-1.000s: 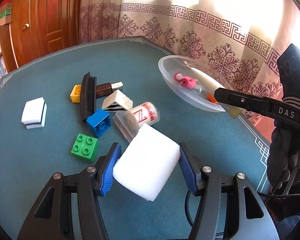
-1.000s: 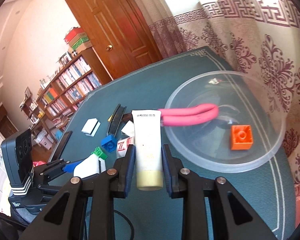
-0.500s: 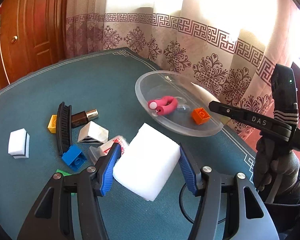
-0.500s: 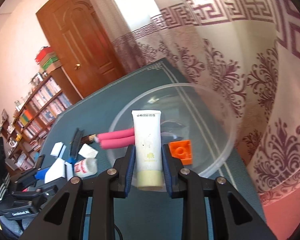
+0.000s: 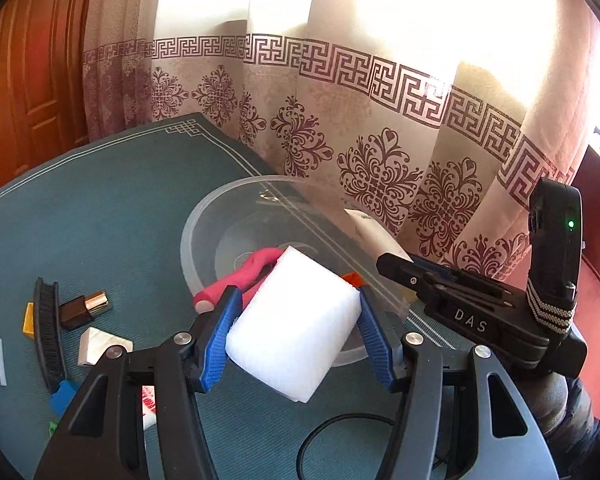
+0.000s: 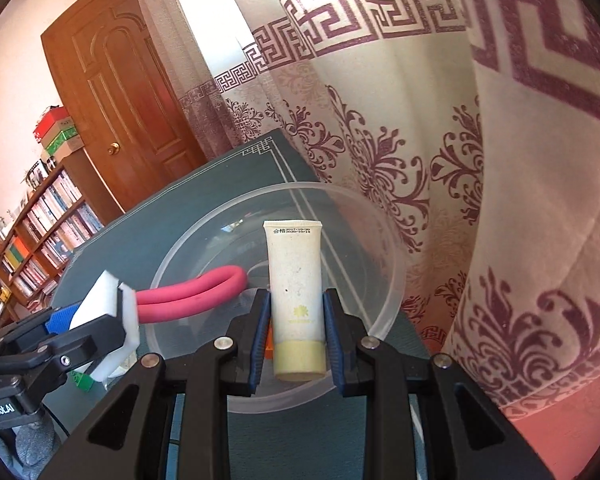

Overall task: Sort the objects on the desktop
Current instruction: 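Carry the sponge and cream tube over the clear bowl with both grippers, then open the left gripper to drop the sponge while the right gripper releases the cream tube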

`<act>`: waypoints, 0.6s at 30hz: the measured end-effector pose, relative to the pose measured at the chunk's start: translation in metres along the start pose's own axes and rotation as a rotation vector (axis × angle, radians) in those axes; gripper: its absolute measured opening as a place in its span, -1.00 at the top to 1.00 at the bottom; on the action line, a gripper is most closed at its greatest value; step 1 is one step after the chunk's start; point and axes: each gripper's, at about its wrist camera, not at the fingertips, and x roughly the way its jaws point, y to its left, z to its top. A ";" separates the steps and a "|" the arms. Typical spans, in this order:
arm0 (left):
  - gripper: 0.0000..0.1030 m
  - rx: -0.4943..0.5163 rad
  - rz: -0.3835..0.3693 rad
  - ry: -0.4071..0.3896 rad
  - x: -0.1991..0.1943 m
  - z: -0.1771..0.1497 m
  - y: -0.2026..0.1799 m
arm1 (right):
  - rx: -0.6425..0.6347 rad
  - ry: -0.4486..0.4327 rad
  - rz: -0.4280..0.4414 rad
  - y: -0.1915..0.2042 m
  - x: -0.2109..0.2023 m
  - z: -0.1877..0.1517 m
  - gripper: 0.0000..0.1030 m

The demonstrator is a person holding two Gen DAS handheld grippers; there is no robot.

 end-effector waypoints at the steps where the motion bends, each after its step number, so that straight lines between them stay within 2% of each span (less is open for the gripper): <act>1: -0.19 -0.002 -0.005 0.000 0.004 0.003 -0.001 | 0.001 0.000 -0.003 -0.001 0.001 0.000 0.42; 18: -0.26 -0.075 -0.031 0.001 0.045 0.016 0.006 | -0.009 -0.011 -0.042 -0.006 0.009 0.001 0.42</act>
